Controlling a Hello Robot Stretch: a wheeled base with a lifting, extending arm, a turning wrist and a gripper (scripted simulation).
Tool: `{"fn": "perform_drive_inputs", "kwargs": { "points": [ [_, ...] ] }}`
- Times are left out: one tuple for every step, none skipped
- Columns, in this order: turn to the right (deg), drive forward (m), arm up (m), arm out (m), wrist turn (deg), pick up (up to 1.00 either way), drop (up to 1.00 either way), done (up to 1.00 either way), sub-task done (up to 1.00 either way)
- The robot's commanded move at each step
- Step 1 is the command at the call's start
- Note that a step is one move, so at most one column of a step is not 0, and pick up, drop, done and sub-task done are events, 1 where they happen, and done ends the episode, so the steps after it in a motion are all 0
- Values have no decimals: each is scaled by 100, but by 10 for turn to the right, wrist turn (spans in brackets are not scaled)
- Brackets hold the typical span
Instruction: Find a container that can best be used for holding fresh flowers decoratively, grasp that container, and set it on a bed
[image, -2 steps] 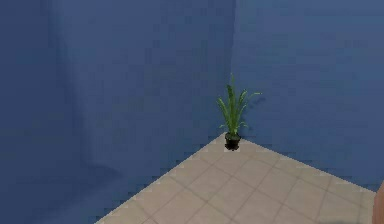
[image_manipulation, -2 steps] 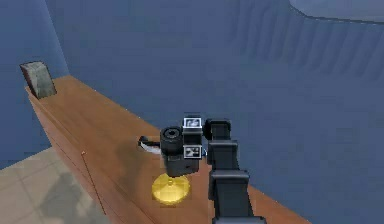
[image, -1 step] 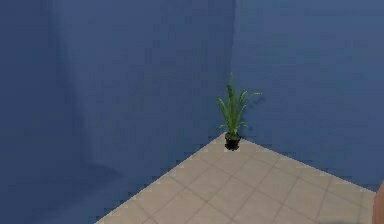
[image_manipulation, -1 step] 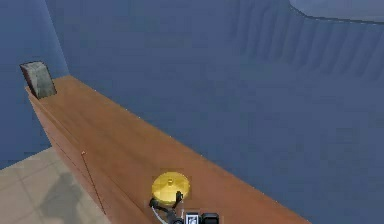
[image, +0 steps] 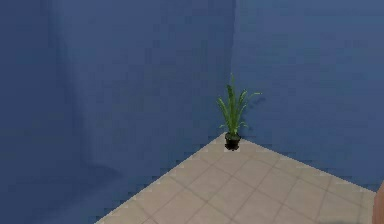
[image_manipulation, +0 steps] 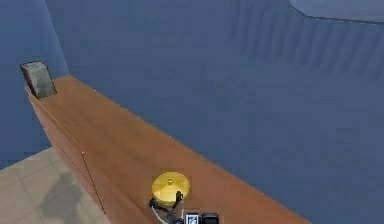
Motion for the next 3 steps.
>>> {"fn": "perform_drive_inputs", "kwargs": {
  "points": [
    [0,0,10,0,0,0,0,0,0],
    [0,0,28,0,0,0,0,0,0],
    [0,0,0,0,-450,0,0,0,0]
  ]
}}
